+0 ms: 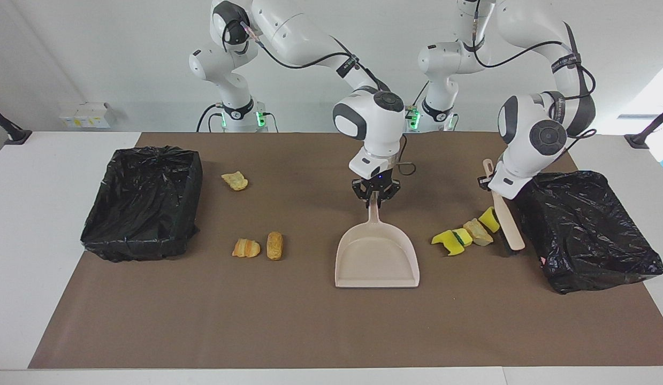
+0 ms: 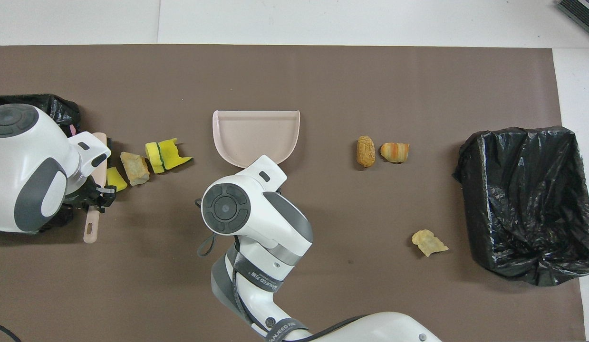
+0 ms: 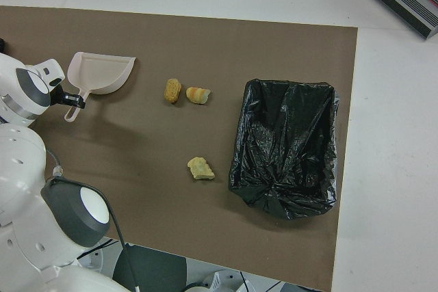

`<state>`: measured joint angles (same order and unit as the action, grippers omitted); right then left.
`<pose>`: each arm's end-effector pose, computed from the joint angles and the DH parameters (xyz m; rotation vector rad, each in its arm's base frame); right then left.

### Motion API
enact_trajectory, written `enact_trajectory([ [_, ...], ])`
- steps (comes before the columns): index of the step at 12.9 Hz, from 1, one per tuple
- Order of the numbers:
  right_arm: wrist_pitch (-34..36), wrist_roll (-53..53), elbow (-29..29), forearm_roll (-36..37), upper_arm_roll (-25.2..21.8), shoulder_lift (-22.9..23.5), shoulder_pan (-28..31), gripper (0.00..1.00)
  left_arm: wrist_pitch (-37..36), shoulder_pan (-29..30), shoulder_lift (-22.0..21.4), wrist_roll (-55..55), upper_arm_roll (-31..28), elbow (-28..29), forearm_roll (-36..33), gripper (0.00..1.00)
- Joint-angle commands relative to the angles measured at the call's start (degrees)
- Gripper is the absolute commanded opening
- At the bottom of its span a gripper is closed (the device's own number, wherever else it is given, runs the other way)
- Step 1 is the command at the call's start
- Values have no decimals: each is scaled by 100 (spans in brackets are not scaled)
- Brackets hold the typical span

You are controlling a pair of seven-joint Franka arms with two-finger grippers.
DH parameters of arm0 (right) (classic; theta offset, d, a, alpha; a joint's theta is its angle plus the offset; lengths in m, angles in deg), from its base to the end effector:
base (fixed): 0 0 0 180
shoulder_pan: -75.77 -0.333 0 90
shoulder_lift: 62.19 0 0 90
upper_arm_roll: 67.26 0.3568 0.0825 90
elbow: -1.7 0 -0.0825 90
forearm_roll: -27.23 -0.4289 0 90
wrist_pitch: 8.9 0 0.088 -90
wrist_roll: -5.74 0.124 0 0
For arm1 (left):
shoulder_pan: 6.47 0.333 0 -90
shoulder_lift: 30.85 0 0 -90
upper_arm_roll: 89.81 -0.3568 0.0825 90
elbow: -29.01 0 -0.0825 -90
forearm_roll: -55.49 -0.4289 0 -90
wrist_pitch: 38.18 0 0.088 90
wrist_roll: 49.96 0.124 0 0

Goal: Sweep and dump trash in bin

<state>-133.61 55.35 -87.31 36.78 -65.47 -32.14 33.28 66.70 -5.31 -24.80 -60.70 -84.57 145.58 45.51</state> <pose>0.5562 0.5255 0.3502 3.1178 -0.0152 0.2496 0.5720 -0.0232 0.3738 -2.9223 -0.0645 0.4222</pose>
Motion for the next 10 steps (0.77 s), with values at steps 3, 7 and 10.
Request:
enact_trajectory([
  [3, 202, -557, -133, -197, 66, -516, 214, 0, 331, 34, -182, 107, 74, 235, 898, 0],
  [7, 578, -2519, -353, -498, 66, -930, 767, 0, 113, -133, -217, 55, 127, 139, 1707, 0],
  [10, 1018, -4471, -423, -489, 57, -1123, 1110, 0, -572, 15, -367, 89, 57, -580, 1824, 0],
])
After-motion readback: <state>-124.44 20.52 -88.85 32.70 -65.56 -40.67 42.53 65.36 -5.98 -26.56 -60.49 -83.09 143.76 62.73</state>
